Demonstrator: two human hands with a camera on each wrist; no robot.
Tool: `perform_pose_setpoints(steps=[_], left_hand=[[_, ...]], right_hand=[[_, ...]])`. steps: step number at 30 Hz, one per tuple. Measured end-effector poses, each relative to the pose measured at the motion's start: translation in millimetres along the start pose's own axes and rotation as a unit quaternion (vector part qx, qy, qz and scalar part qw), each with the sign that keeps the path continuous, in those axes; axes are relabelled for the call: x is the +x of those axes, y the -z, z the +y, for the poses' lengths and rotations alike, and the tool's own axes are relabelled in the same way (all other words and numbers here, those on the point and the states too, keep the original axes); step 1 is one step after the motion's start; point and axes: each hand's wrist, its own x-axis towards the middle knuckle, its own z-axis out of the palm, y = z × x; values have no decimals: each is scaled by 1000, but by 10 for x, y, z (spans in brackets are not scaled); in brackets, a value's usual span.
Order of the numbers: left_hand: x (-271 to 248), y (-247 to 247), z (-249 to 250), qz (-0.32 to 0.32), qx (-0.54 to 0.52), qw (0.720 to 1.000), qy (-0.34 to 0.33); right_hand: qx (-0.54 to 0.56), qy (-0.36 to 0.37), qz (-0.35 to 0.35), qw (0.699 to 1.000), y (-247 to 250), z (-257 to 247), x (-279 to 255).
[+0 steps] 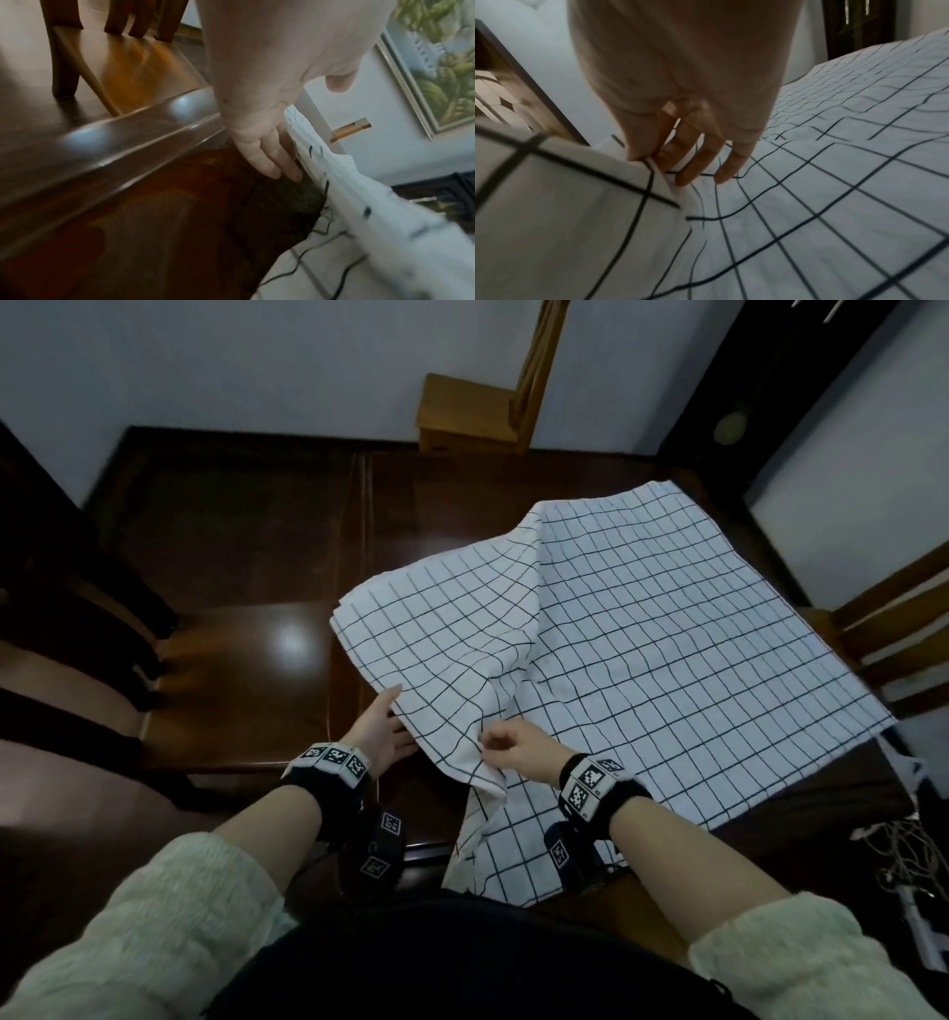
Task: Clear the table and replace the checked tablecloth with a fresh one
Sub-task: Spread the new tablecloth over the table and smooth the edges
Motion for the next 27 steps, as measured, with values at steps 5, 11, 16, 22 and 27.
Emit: perform_pose_setpoints(steps=[5,11,16,22,27], left_hand=[[188,-34,166,110,-28,991,-70],[190,-81,316,134,-3,982,-134],[137,-103,294,113,70,969,-209],[-83,-275,111,52,333,874,-349],[-175,-327,13,40,511,776,-367]], right_hand=[[-54,-43,-80,994,121,54,-217],[-107,-70,-32,991,126,73,-204],[-69,-2,241,968,194,-236,-68],[-88,55,183,978,170,-751,261],[-146,18,133,980,95,-855,570]])
